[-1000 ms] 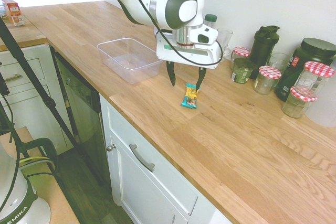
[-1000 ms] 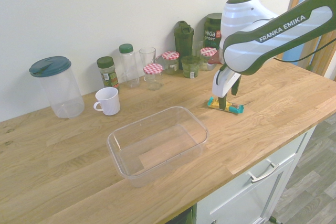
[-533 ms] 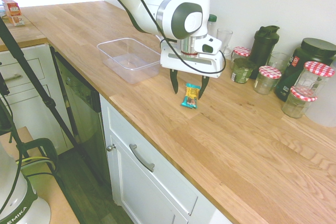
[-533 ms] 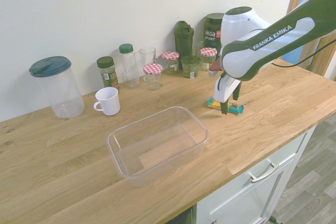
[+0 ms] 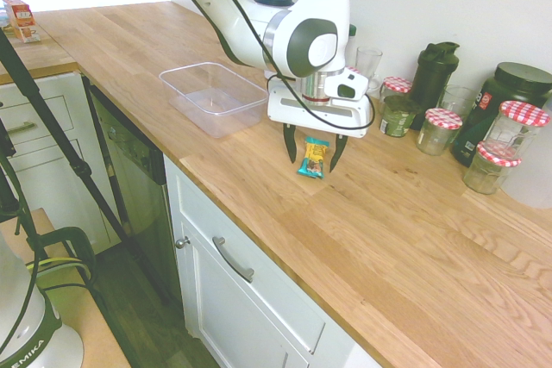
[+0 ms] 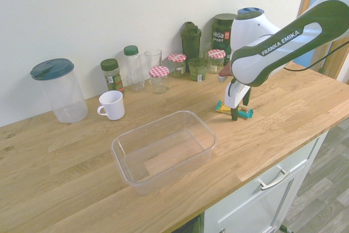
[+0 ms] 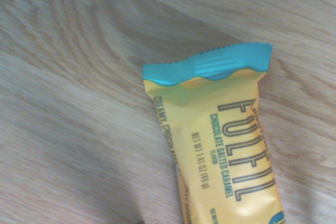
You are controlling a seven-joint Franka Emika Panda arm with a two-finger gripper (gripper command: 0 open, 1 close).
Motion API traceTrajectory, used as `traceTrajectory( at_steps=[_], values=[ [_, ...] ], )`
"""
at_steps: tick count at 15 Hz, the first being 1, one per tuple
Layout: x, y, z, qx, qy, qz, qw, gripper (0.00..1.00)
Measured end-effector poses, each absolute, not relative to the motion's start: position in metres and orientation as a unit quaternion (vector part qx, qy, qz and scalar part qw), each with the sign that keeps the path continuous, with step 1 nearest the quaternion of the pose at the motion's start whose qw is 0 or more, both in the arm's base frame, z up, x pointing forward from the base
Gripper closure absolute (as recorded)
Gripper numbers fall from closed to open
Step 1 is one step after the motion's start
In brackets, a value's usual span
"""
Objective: Put the protein bar into the container
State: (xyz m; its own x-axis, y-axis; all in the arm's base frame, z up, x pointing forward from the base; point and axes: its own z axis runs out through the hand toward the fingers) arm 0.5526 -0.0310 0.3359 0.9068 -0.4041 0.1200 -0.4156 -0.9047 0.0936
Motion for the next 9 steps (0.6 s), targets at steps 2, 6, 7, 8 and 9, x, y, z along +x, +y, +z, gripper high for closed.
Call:
traceTrajectory(
  at_steps=[2, 6, 7, 8, 9],
  values=[
    [0.5542, -0.0309, 0.3359, 0.976, -0.206, 0.050, 0.058, 1.00],
    [0.5553, -0.0289, 0.3353, 0.978, -0.195, 0.050, 0.055, 1.00],
    [0.5556, -0.0286, 0.3350, 0.978, -0.194, 0.050, 0.055, 1.00],
    [0.5557, -0.0287, 0.3347, 0.978, -0.193, 0.051, 0.054, 1.00],
    [0.5559, -0.0299, 0.3345, 0.979, -0.192, 0.052, 0.054, 1.00]
  ],
)
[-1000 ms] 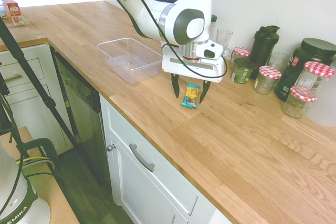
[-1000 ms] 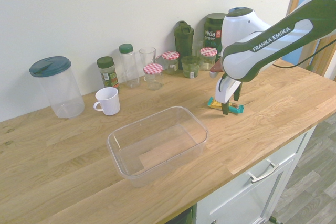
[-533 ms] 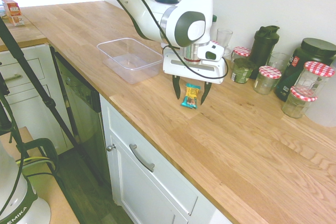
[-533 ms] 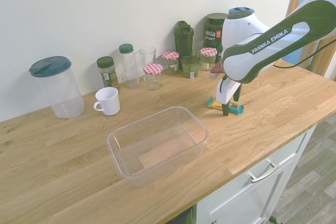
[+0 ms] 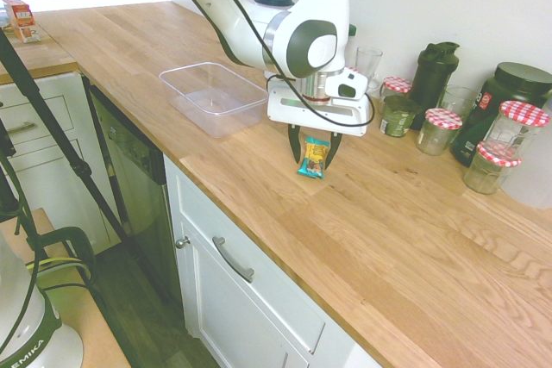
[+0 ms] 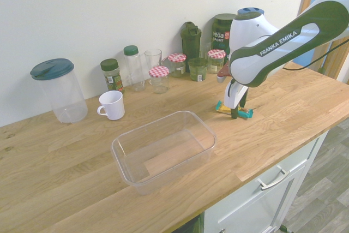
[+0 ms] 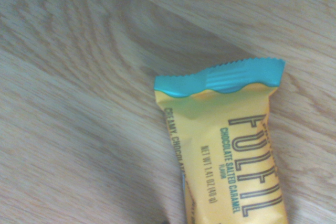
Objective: Put the protein bar into the container
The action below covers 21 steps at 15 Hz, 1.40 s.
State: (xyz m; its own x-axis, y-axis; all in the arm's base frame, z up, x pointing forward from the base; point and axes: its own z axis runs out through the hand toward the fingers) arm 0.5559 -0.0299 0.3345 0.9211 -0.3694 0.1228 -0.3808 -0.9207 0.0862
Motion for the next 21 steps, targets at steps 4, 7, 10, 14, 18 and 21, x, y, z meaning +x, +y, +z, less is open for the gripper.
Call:
traceTrajectory(
  at_steps=[4, 7, 10, 14, 18, 21],
  values=[
    [0.555, -0.036, 0.333, 0.978, -0.193, 0.058, 0.053, 1.00],
    [0.552, -0.042, 0.333, 0.977, -0.193, 0.068, 0.051, 1.00],
    [0.543, -0.052, 0.333, 0.977, -0.194, 0.078, 0.049, 1.00],
    [0.500, -0.056, 0.334, 0.979, -0.183, 0.076, 0.050, 1.00],
    [0.454, -0.062, 0.357, 0.975, -0.192, 0.102, 0.043, 1.00],
    [0.431, -0.046, 0.383, 0.974, -0.189, 0.122, 0.035, 1.00]
  ],
)
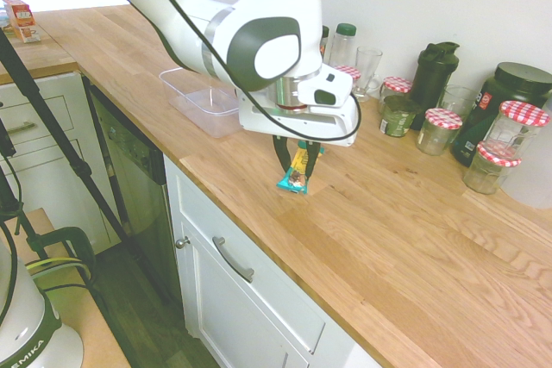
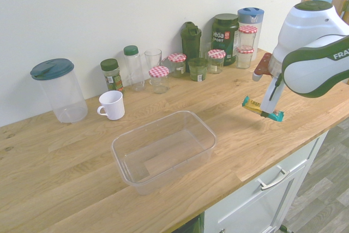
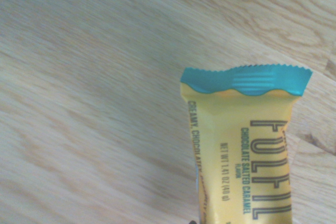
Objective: Put the protein bar into the container
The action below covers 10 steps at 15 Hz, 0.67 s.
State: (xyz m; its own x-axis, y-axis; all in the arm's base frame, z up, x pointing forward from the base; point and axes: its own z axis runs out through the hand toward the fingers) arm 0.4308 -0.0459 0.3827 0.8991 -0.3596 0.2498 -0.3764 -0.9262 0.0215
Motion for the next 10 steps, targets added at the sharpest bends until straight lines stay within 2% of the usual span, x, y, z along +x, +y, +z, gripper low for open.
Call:
traceTrajectory(
  at_steps=[10],
  values=[
    [0.395, 0.123, 0.494, 0.965, -0.191, 0.167, 0.059, 1.00]
  ],
)
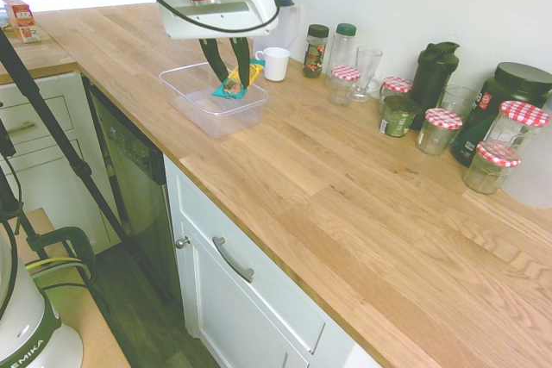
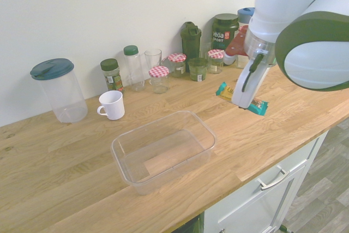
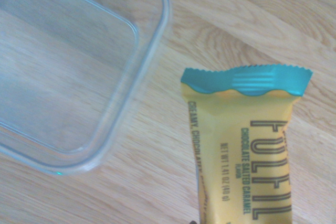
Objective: Put the protein bar into the container
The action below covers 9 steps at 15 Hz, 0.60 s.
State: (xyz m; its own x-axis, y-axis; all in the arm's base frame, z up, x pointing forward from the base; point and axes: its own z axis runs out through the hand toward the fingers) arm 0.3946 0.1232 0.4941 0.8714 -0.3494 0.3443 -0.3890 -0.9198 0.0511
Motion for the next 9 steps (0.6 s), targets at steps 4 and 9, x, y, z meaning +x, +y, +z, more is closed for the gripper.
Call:
traceTrajectory(
  at_steps=[4, 9],
  values=[
    [0.393, 0.195, 0.501, 0.967, -0.181, 0.166, 0.062, 1.00],
    [0.428, 0.251, 0.503, 0.967, -0.191, 0.154, 0.069, 1.00]
  ],
)
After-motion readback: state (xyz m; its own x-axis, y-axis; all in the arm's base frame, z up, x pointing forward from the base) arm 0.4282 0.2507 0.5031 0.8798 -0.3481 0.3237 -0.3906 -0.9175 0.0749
